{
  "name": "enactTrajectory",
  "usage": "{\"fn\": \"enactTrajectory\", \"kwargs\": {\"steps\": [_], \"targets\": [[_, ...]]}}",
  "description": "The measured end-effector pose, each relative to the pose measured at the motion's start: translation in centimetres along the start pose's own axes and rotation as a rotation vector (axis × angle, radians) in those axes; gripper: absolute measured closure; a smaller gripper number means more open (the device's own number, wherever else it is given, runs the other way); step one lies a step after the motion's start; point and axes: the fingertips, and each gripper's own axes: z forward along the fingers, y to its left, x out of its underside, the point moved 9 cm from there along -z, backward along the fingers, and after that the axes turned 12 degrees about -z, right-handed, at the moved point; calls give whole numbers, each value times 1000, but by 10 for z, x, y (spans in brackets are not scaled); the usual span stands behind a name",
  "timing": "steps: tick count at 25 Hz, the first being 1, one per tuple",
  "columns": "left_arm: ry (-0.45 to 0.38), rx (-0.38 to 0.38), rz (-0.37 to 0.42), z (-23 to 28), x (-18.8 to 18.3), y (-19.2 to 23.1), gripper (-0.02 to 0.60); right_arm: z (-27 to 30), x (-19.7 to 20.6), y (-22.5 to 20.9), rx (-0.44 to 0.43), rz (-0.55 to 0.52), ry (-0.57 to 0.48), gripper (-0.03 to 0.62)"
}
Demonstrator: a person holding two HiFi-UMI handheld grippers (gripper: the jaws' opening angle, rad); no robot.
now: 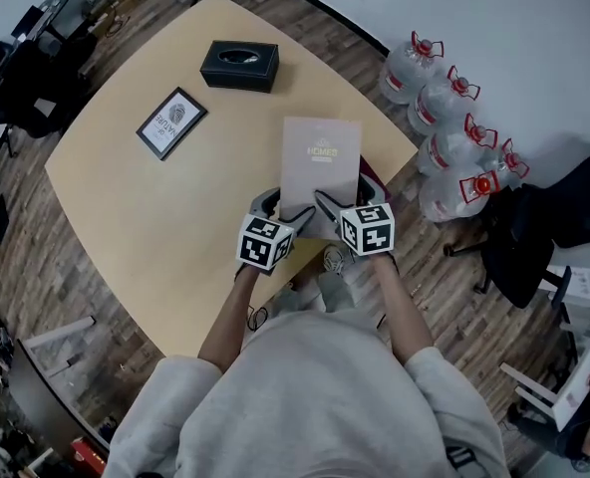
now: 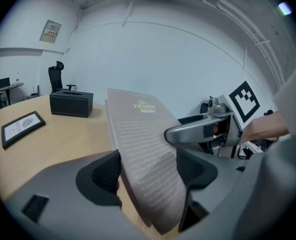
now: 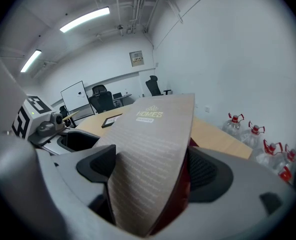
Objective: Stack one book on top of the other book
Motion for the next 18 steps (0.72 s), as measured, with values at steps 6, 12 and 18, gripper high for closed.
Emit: {"fn": "enactTrajectory", "kwargs": {"steps": [6, 12, 18], "targets": [[31, 44, 33, 22, -4, -20, 225, -18, 12, -23, 51, 35, 1, 148], [55, 72, 52, 39, -7, -32, 225, -27, 21, -38, 88, 64, 3, 149], [78, 76, 55, 52, -7, -35, 225, -26, 28, -49, 94, 86, 15, 149]]}}
